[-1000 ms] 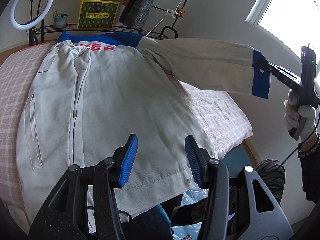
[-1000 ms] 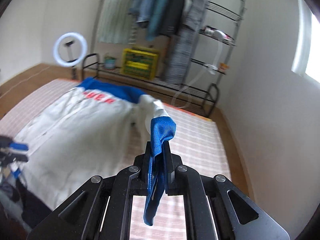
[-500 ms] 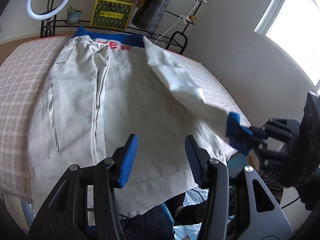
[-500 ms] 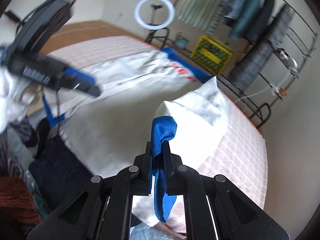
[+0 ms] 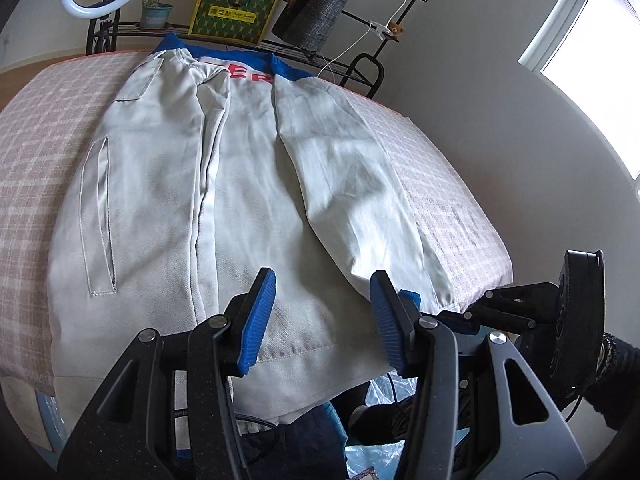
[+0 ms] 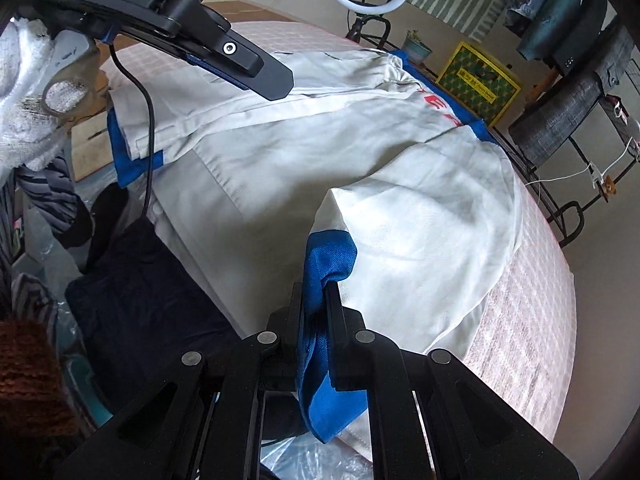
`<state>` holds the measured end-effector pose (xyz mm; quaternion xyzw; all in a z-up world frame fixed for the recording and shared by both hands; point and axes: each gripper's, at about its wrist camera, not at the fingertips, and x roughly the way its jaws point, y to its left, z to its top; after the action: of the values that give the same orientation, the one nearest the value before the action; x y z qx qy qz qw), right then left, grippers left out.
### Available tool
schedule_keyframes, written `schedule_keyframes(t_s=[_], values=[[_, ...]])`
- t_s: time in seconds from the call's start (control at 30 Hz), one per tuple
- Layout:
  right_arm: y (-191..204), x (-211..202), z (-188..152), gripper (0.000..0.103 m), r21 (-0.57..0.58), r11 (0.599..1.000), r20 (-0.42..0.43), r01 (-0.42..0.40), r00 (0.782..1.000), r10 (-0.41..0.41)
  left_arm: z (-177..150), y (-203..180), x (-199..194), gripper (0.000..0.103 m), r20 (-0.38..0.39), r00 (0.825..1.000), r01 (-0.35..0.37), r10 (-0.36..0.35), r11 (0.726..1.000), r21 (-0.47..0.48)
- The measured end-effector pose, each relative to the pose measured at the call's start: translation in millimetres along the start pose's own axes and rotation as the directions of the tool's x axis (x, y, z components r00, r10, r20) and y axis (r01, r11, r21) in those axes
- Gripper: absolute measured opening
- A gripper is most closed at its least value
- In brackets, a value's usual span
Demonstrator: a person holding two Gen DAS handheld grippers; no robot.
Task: Fold large clothes
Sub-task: 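Carry the sleeve over the jacket back with the right gripper and release, then grasp the blue hem with the left gripper while the right gripper pinches the jacket side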
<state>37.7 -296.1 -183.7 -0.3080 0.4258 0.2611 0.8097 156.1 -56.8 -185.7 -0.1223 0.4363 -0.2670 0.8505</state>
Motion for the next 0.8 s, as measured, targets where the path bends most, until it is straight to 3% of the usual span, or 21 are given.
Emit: schedule_keyframes(t_s=[0.1, 0.17, 0.2, 0.23, 0.3, 0.4, 0.57, 0.7, 0.8], values=[[-2.5, -1.4, -5.1, 0.016, 0.036, 0.995, -0.020, -0.091, 0.996, 0.092, -4.0, 0.3, 6.8, 0.050, -0.029, 0.999, 0.024, -0.025, 1.000, -0.018], [-8.5, -7.4, -9.2, 0.028, 0.068, 0.987, -0.027, -0.147, 0.988, 0.149, -7.7, -1.9, 9.0, 0.050, -0.042, 0.998, 0.035, -0.035, 0.999, -0.018], [-13.8, -13.1, -12.4, 0.038, 0.093, 0.981, -0.016, -0.169, 0.985, 0.171, -9.0, -3.7, 9.9, 0.050, -0.048, 0.998, 0.042, -0.042, 0.999, -0.015], [-20.2, -19.7, -16.2, 0.042, 0.118, 0.974, 0.002, -0.192, 0.981, 0.194, -10.0, -5.6, 10.5, 0.050, -0.052, 0.998, 0.046, -0.047, 0.999, -0.012], [-42.2, -32.5, -25.4, 0.043, 0.203, 0.949, 0.051, -0.243, 0.970, 0.238, -12.3, -9.8, 10.9, 0.050, -0.058, 0.997, 0.059, -0.059, 0.998, -0.010], [-87.1, -39.3, -38.4, 0.044, 0.375, 0.877, 0.125, -0.302, 0.953, 0.275, -14.7, -15.1, 13.9, 0.050, -0.074, 0.995, 0.072, -0.072, 0.997, -0.006], [-140.1, -3.9, -56.5, 0.044, 0.600, 0.768, 0.042, -0.226, 0.967, 0.252, -26.5, -22.1, 30.9, 0.050, -0.149, 0.979, 0.133, -0.138, 0.990, -0.045], [-155.6, 33.2, -67.9, 0.044, 0.709, 0.668, -0.003, -0.228, 0.945, 0.326, -29.5, -20.8, 44.8, 0.050, -0.179, 0.960, 0.188, -0.214, 0.971, -0.150], [-151.5, 47.8, -68.5, 0.044, 0.723, 0.652, -0.021, -0.227, 0.937, 0.350, -26.4, -20.7, 52.1, 0.050, -0.178, 0.945, 0.232, -0.273, 0.947, -0.221]])
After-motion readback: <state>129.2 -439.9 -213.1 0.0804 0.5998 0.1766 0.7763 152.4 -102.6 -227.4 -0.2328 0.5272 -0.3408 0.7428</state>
